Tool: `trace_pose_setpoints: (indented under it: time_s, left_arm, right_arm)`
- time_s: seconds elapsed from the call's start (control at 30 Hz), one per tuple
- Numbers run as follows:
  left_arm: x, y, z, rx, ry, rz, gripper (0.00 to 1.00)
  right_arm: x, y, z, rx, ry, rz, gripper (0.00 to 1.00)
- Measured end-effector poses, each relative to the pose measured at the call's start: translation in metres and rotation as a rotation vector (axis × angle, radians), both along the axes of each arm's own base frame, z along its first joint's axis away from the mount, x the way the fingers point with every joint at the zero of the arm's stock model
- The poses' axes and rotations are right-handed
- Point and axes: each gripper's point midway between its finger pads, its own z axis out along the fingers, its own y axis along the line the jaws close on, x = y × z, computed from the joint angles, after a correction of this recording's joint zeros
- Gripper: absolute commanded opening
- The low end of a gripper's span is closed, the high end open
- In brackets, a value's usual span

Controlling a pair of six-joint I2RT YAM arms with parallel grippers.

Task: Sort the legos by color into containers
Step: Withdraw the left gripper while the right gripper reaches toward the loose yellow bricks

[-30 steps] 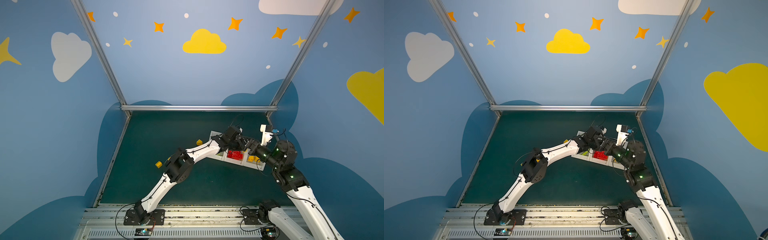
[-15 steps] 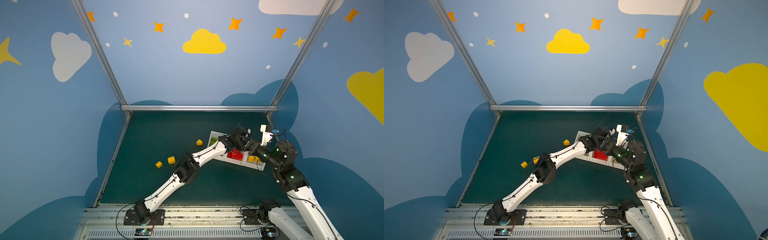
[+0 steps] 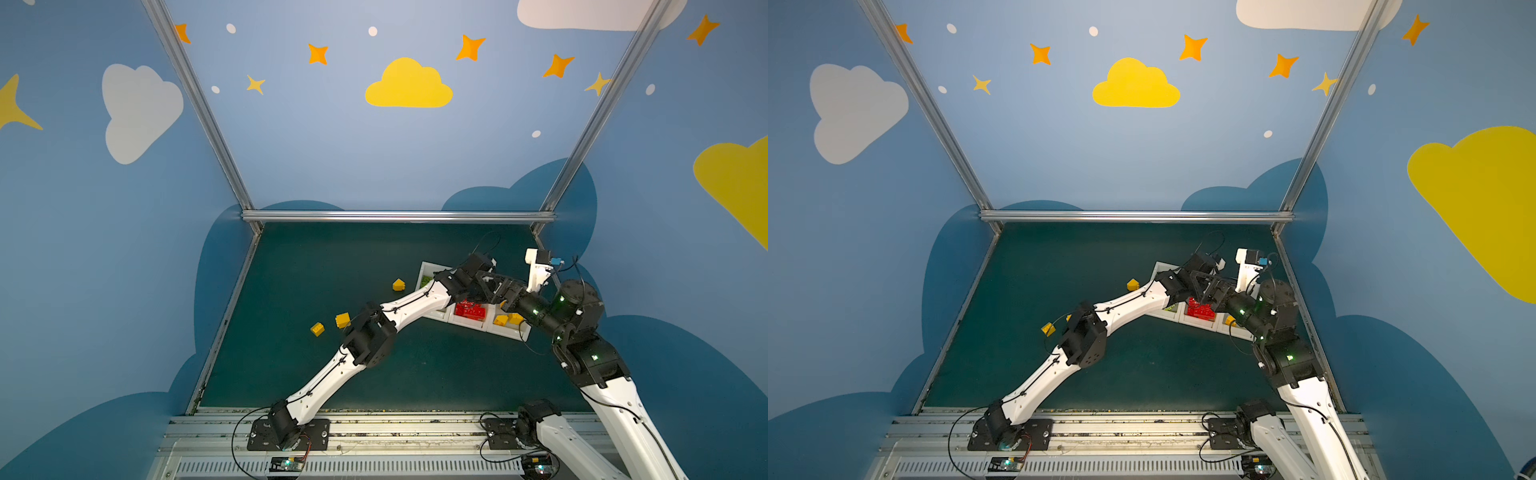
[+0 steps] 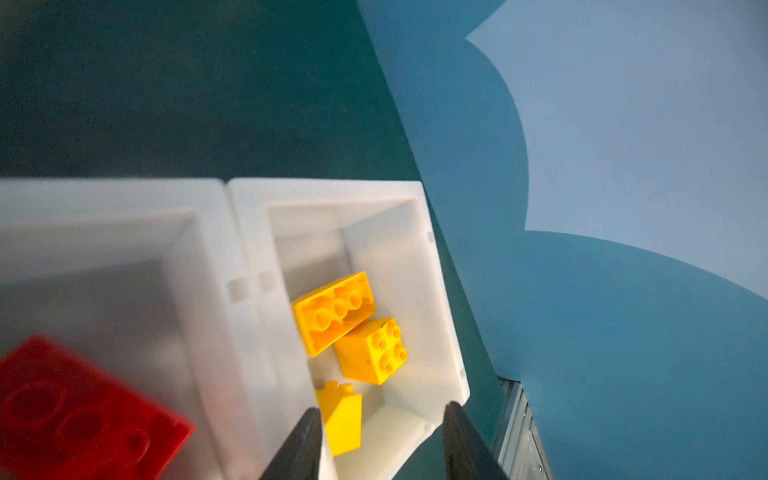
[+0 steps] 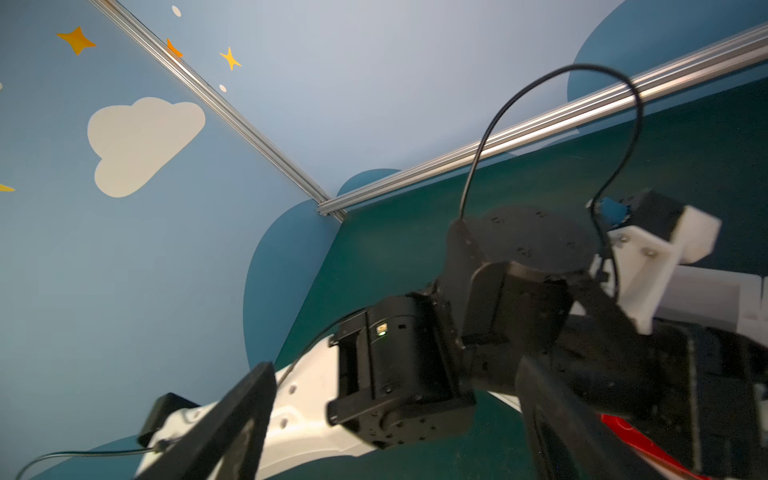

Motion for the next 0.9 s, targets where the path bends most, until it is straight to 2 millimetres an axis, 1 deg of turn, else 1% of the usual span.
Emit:
trace_pose_setpoints:
  time_s: [0.1,0.2,0.27,0.37,0.5,0.63,0.67,0.8,0.9]
  left_arm:
    - [-0.009,0.031,0.010,0.024,-0.028,0.047,0.48]
    - [-0.014,0.065,0.025,0.017,-0.072,0.106,0.48]
    - [-0.015,0.087,0.034,0.003,-0.095,0.149,0.48]
    - [-0.015,0.127,0.040,-0.006,-0.124,0.222,0.48]
    - [-0.021,0.181,0.040,0.017,-0.155,0.321,0.48]
    - [-0.038,0.229,0.046,0.037,-0.194,0.400,0.49]
    - [-0.042,0.237,0.048,0.038,-0.204,0.415,0.49]
    - [-0.058,0.281,0.059,0.056,-0.250,0.503,0.50]
    - [-0.069,0.314,0.064,0.065,-0.286,0.574,0.51]
  right_arm:
    - [0.001,-0.002,0.005,-0.031,-0.004,-0.009,0.88]
    - [0.005,-0.001,0.008,-0.057,0.005,-0.005,0.88]
    - [0.008,0.003,0.008,-0.071,0.017,0.006,0.88]
    - [0.015,0.014,0.005,-0.095,0.037,0.036,0.88]
    - [0.027,0.031,-0.015,-0.154,0.086,0.071,0.88]
    - [0.041,0.045,-0.033,-0.213,0.128,0.095,0.88]
    - [0.046,0.048,-0.035,-0.227,0.135,0.101,0.88]
    - [0.072,0.065,-0.043,-0.282,0.160,0.140,0.87]
    - [0.089,0.080,-0.057,-0.329,0.189,0.174,0.86]
